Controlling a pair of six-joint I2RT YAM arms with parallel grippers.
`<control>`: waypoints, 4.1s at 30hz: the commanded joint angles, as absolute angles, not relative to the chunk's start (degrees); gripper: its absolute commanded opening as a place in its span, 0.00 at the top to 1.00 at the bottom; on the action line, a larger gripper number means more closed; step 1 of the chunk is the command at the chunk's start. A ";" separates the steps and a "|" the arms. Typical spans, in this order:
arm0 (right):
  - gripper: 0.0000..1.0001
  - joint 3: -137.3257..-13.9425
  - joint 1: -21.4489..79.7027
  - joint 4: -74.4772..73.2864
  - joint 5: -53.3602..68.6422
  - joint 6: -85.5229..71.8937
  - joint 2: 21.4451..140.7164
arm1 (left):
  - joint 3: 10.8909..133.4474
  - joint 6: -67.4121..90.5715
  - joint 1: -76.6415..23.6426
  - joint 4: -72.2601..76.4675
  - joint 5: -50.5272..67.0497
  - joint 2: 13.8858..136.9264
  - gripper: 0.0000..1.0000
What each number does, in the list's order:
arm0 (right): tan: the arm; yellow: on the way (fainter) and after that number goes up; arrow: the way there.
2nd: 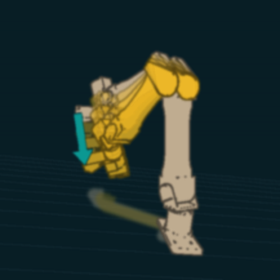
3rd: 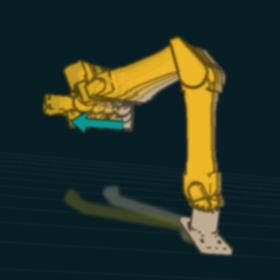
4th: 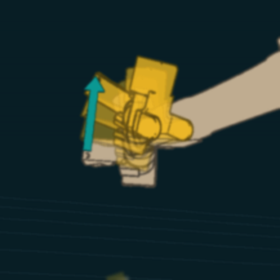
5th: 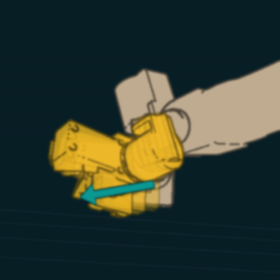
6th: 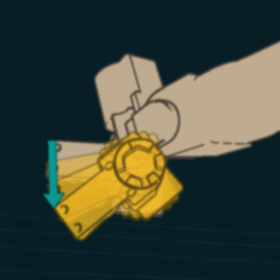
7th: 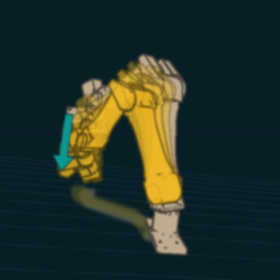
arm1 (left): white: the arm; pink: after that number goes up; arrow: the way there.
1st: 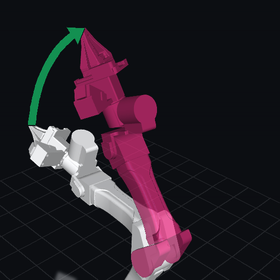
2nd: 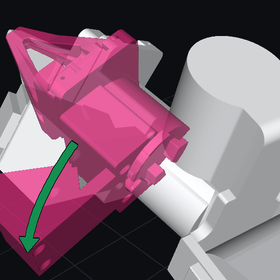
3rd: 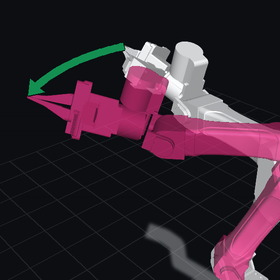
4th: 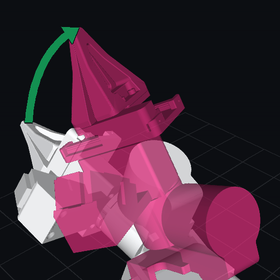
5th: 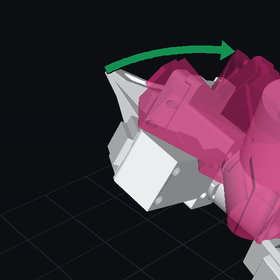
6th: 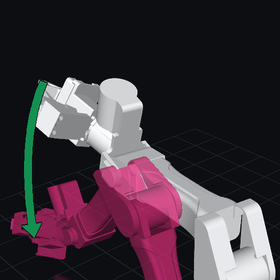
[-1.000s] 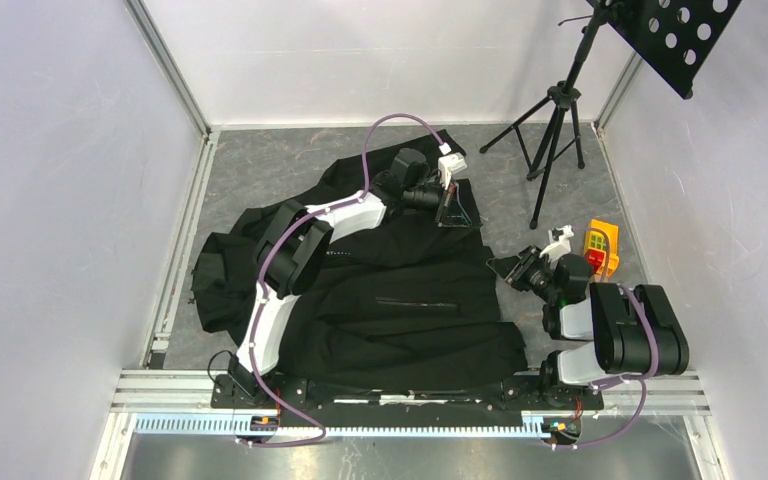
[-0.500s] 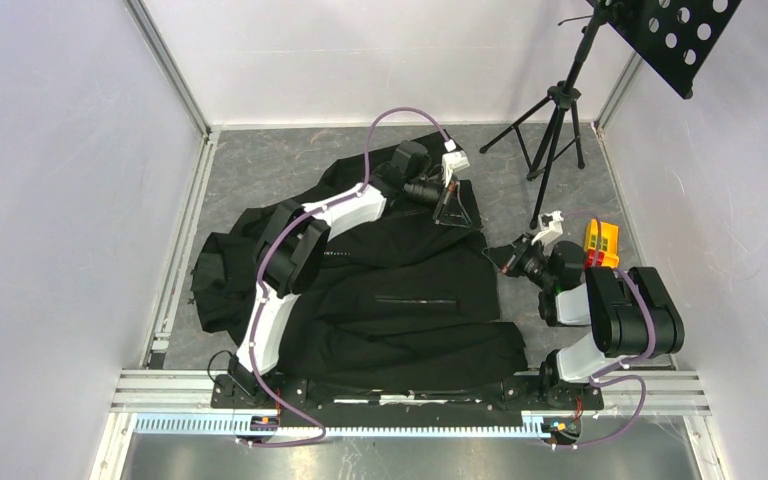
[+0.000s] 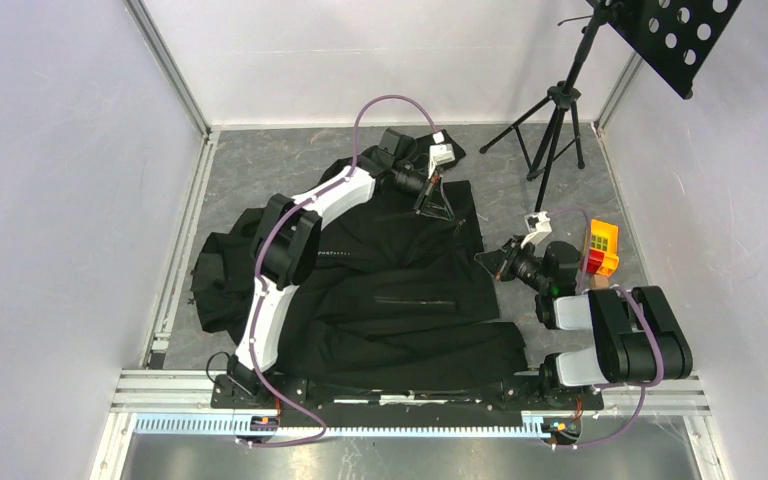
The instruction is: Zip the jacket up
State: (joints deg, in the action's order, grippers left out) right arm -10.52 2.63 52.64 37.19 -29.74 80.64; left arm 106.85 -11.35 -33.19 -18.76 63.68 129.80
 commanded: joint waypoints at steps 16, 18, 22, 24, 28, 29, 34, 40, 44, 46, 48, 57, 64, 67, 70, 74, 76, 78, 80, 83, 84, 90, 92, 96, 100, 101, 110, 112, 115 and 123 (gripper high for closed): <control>0.54 -11.87 4.28 64.16 16.11 -46.41 91.98 | 97.31 -0.62 -35.95 -0.29 60.54 126.74 0.98; 0.55 -12.28 4.33 66.32 16.32 -47.27 93.14 | 97.29 -0.61 -35.95 -0.24 60.55 126.75 0.98; 0.61 -13.44 4.38 67.98 16.49 -49.39 95.42 | 97.21 -0.61 -35.95 -0.26 60.56 126.65 0.98; 0.64 -13.45 4.52 69.74 17.10 -50.38 96.42 | 97.21 -0.62 -35.95 -0.27 60.64 126.69 0.98; 0.78 -13.71 4.60 72.17 17.64 -48.31 97.66 | 97.60 -0.61 -35.86 -0.26 61.20 126.82 0.98; 0.83 -14.30 4.59 71.23 17.58 -46.86 97.83 | 97.92 -0.72 -35.86 -0.45 61.49 126.98 0.98; 1.00 -15.63 4.52 67.41 22.12 -37.80 95.37 | 100.38 -6.55 -35.52 -7.48 63.52 127.35 0.98; 0.99 -12.25 4.57 57.71 30.65 -29.13 82.43 | 106.02 -18.17 -34.13 -19.82 69.98 128.30 0.98; 1.00 -8.87 4.65 56.32 37.90 -25.85 77.75 | 107.30 -22.75 -33.43 -23.11 70.08 127.92 0.98; 1.00 -7.74 4.88 58.43 38.67 -25.77 76.84 | 108.32 -21.07 -32.81 -22.16 70.89 128.68 0.98; 1.00 -8.09 4.92 60.25 38.08 -27.23 77.52 | 108.65 -18.52 -32.69 -19.96 71.37 129.28 0.98; 0.81 -10.56 4.84 59.74 19.76 -42.97 87.02 | 97.07 -7.09 -33.13 -0.37 68.03 125.08 0.98; 0.69 -12.12 4.83 66.66 17.33 -51.11 96.05 | 93.71 -4.18 -33.53 5.01 67.35 124.39 0.98; 0.63 -12.25 4.83 68.65 17.27 -51.36 97.16 | 93.72 -4.38 -33.73 5.01 67.04 124.36 0.98; 0.59 -12.85 4.83 69.45 16.96 -51.85 98.23 | 93.94 -4.22 -33.75 5.01 66.95 124.60 0.98; 0.61 -14.60 4.83 68.69 16.71 -52.40 99.74 | 93.97 -4.10 -33.84 5.01 66.80 124.73 0.98; 0.71 -15.18 4.79 68.27 16.64 -51.12 99.89 | 93.88 -4.09 -33.84 5.01 66.80 124.67 0.98; 0.85 -15.80 4.83 66.61 17.57 -49.22 99.12 | 94.03 -4.04 -33.84 5.01 66.80 124.76 0.98; 0.97 -15.37 4.79 66.36 17.93 -47.50 97.49 | 94.30 -3.96 -33.86 5.01 66.90 124.85 0.98; 1.00 -14.67 4.83 65.06 18.98 -43.45 94.88 | 94.57 -3.96 -33.84 5.01 66.89 124.89 0.98; 1.00 -14.28 4.76 65.87 19.60 -42.84 94.14 | 94.57 -3.88 -33.77 5.01 66.80 124.89 0.98; 0.66 -12.15 3.85 65.77 22.21 -43.03 91.82 | 94.49 -3.69 -33.76 4.99 66.89 124.84 0.98; 0.64 -10.97 3.77 66.55 22.31 -45.00 92.14 | 94.42 -3.69 -33.80 5.01 66.89 124.81 0.98; 0.66 -9.65 3.74 71.04 22.82 -47.53 93.95 | 94.39 -3.70 -33.76 4.92 66.97 124.85 0.98; 0.79 -10.43 3.65 72.11 22.89 -47.59 95.09 | 94.44 -3.68 -33.75 4.92 66.97 124.81 0.98; 0.86 -10.62 3.65 72.12 22.61 -46.97 95.28 | 94.40 -3.61 -33.80 4.92 66.97 124.86 0.98; 1.00 -14.92 3.69 75.25 35.00 -36.73 92.62 | 99.29 -14.87 -32.51 -11.34 69.10 123.84 0.98; 1.00 -14.00 3.72 78.27 39.09 -37.19 91.38 | 103.09 -19.97 -31.53 -19.25 70.15 124.79 0.98; 1.00 -12.55 3.75 78.49 43.13 -36.77 89.43 | 108.34 -26.40 -31.11 -27.77 70.50 126.38 0.98; 1.00 -8.86 4.61 74.98 49.10 -34.81 83.61 | 107.04 -27.24 -30.93 -22.65 74.71 126.72 0.98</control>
State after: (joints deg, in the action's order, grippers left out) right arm -11.03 3.88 72.51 43.24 -36.97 86.39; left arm 106.54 -23.73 -30.83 -22.65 70.08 127.85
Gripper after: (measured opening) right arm 0.011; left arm 0.040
